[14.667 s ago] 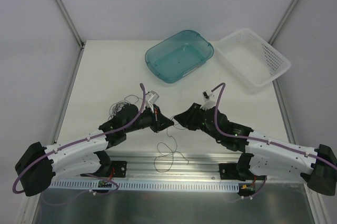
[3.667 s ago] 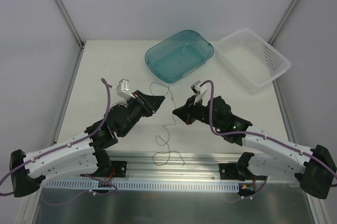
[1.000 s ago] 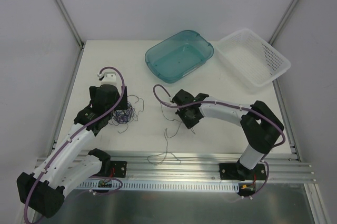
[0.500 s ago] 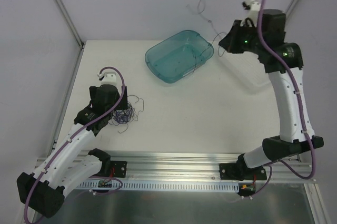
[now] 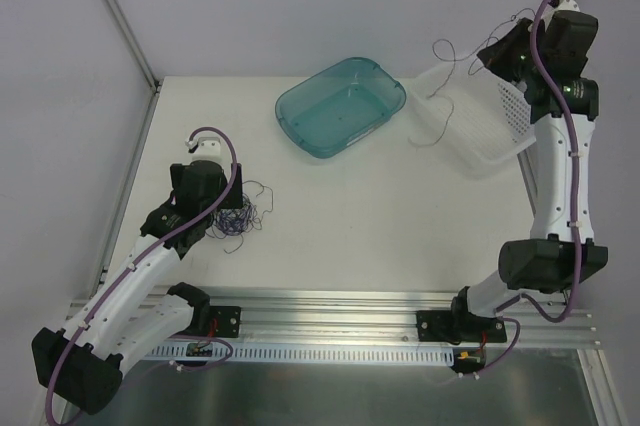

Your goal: Untangle the cables

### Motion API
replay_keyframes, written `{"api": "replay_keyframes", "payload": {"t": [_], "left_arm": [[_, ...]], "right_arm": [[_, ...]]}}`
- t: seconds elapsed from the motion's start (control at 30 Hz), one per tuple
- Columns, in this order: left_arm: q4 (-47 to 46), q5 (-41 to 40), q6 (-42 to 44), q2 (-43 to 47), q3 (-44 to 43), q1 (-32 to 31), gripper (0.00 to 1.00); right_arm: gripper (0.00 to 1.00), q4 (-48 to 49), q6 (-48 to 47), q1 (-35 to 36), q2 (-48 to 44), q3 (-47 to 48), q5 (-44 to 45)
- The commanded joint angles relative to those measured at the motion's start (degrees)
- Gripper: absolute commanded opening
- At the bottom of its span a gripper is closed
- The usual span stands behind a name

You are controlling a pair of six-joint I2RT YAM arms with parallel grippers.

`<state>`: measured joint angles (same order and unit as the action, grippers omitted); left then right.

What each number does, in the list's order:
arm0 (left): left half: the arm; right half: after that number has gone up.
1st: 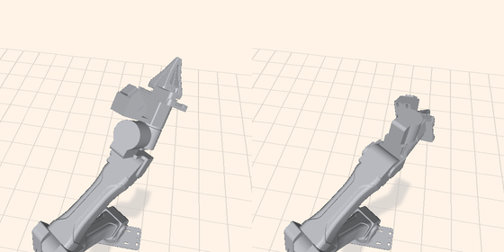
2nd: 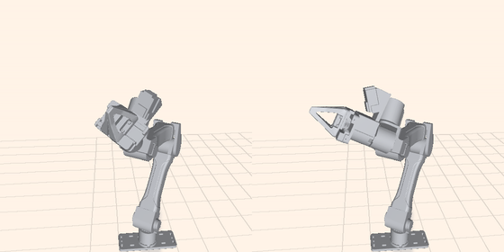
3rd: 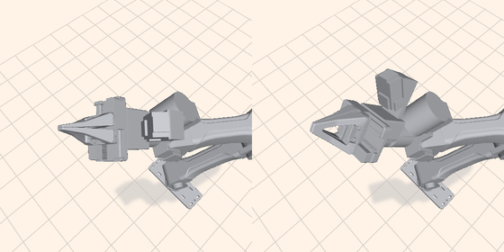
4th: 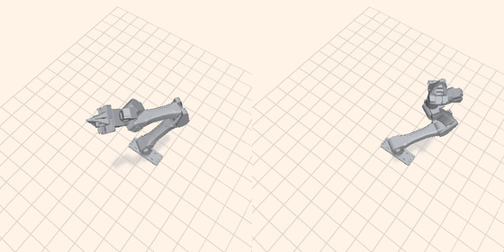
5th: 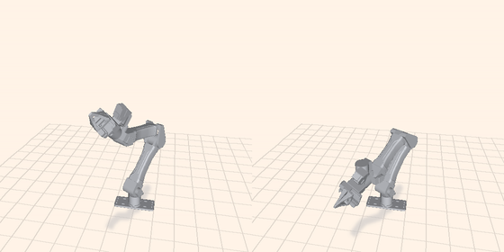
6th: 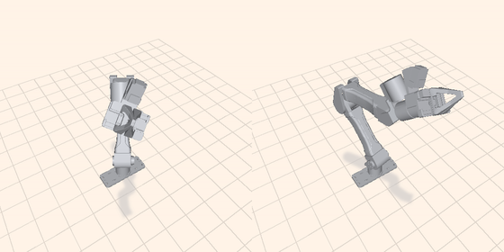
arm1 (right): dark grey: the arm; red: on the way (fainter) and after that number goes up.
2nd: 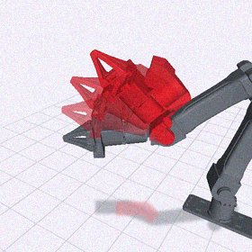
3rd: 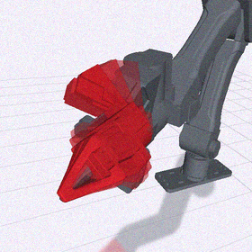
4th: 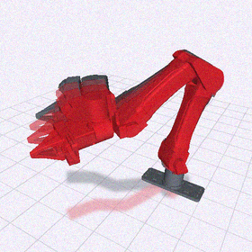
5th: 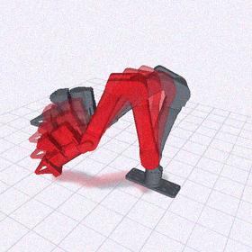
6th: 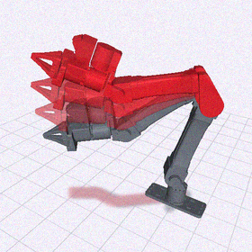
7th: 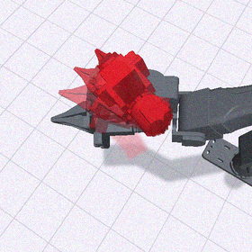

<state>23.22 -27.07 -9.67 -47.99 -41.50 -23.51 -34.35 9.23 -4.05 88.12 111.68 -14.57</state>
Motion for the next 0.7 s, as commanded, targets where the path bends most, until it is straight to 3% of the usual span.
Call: {"api": "replay_keyframes", "payload": {"t": [0.0,0.2,0.43,0.67], "left_arm": [[-0.9,1.1,0.4,-0.4,0.2,0.7,0.99],[-0.9,1.1,0.3,-1.3,0.2,0.7,0.99],[-0.9,0.6,0.4,-2.2,0.2,0.7,0.99],[-0.9,0.4,0.6,-2.8,0.0,0.7,0.99]], "right_arm": [[0.01,9.1,2.3,-3.9,2.3,-1.6,3.5],[0.01,14.4,5.3,-8.2,7.9,-2.8,4.3],[0.01,18.3,12.4,-10.5,8.7,0.7,-6.2],[0.01,24.9,21.1,-13.2,8.0,4.8,-8.1]]}}
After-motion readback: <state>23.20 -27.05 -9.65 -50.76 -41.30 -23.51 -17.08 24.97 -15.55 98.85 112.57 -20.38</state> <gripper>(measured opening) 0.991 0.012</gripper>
